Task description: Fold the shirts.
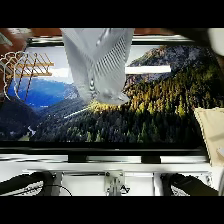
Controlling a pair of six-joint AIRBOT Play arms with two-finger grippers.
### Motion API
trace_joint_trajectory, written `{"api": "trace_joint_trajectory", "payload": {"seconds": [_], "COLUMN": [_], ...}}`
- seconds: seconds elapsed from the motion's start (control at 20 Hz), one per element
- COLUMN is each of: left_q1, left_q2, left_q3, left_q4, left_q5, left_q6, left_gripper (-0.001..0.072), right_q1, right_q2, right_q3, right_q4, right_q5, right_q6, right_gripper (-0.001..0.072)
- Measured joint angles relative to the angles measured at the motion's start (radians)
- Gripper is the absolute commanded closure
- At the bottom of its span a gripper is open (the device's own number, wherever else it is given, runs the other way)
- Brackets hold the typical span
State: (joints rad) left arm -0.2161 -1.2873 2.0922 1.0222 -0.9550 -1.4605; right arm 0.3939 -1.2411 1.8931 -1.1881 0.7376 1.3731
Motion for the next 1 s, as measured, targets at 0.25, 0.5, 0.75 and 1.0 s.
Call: {"api": "trace_joint_trajectory", "payload": {"seconds": [0.25,0.5,0.75,1.0], "left_q1": [0.034,0.041,0.042,0.019], "left_q2": [0.150,0.137,0.090,0.074], "left_q3": [-0.068,-0.174,-0.459,-0.791], "left_q4": [0.004,0.057,0.119,0.134], "left_q5": [-0.030,-0.258,-0.354,-0.291], "left_q6": [0.014,0.012,-0.014,-0.008], "left_gripper": [0.0654,0.0654,0.0654,0.0653], "right_q1": [0.000,0.000,0.025,0.110], "right_q2": [0.095,0.012,-0.172,-0.314], "right_q3": [0.001,-0.002,-0.055,-0.089], "right_q4": [0.045,0.116,0.109,0.034], "right_q5": [0.059,0.436,0.735,0.836], "right_q6": [-0.015,-0.015,0.011,0.018], "right_gripper": [0.0637,0.0637,0.0637,0.0637]}}
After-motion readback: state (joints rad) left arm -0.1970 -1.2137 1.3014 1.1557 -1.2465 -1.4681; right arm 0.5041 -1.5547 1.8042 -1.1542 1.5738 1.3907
